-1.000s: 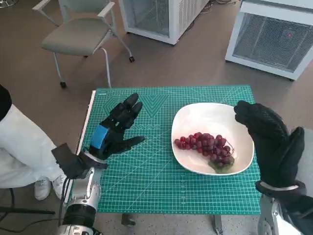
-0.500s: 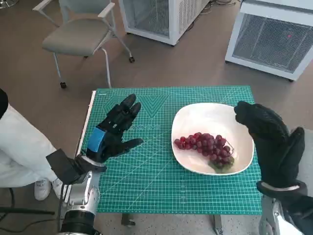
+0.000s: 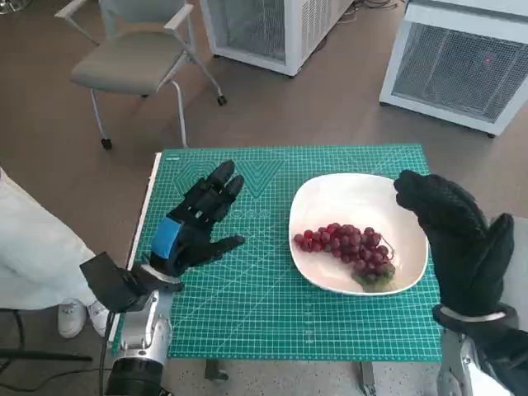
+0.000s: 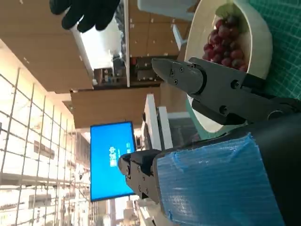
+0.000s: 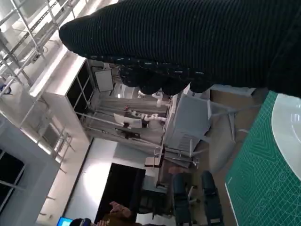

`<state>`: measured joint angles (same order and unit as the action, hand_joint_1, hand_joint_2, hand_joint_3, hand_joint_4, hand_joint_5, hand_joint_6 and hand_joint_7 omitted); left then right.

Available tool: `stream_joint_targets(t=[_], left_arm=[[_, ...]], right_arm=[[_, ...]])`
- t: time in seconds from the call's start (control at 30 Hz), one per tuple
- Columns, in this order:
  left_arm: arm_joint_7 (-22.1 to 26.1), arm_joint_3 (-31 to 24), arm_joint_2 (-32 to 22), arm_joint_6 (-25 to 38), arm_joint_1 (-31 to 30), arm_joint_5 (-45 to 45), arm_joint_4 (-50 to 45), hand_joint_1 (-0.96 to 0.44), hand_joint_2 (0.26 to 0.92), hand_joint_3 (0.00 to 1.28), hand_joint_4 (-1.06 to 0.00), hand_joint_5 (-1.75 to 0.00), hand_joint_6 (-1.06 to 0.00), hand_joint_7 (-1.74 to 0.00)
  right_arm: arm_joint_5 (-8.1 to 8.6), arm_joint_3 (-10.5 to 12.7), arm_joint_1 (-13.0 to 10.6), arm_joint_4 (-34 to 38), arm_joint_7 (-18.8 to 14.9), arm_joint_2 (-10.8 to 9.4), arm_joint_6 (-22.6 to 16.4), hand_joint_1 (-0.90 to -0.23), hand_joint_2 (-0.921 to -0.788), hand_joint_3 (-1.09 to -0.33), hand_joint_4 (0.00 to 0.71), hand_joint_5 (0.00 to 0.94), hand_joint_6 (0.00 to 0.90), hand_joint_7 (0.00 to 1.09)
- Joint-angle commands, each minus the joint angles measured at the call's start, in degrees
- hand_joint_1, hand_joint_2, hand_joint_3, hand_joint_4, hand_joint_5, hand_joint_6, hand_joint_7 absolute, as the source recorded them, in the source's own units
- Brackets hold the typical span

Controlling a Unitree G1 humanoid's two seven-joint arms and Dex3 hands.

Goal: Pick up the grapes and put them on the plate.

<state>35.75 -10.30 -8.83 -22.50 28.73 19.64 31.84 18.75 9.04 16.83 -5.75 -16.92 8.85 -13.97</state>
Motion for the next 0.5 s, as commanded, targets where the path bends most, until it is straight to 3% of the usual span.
stream_joint_targets(t=[0.03,0.5], left_arm=[[0.4,-0.1,0.0,1.0,-1.3,1.0,-2.1,-0.34,0.896,0.0,-0.24,0.0,-0.36,-0.01],[0.4,0.1,-0.1,1.6,-1.5,1.0,-3.1,-0.34,0.898,0.0,-0.24,0.0,-0.37,0.0]], right_arm=[[0.27,0.2,-1.2,0.0,-0.4,0.5,1.1,-0.436,-0.921,-0.625,0.456,0.603,0.19,0.93],[0.16,0.4,-0.8,0.5,-0.4,0.7,0.8,-0.437,-0.921,-0.624,0.458,0.6,0.191,0.92]])
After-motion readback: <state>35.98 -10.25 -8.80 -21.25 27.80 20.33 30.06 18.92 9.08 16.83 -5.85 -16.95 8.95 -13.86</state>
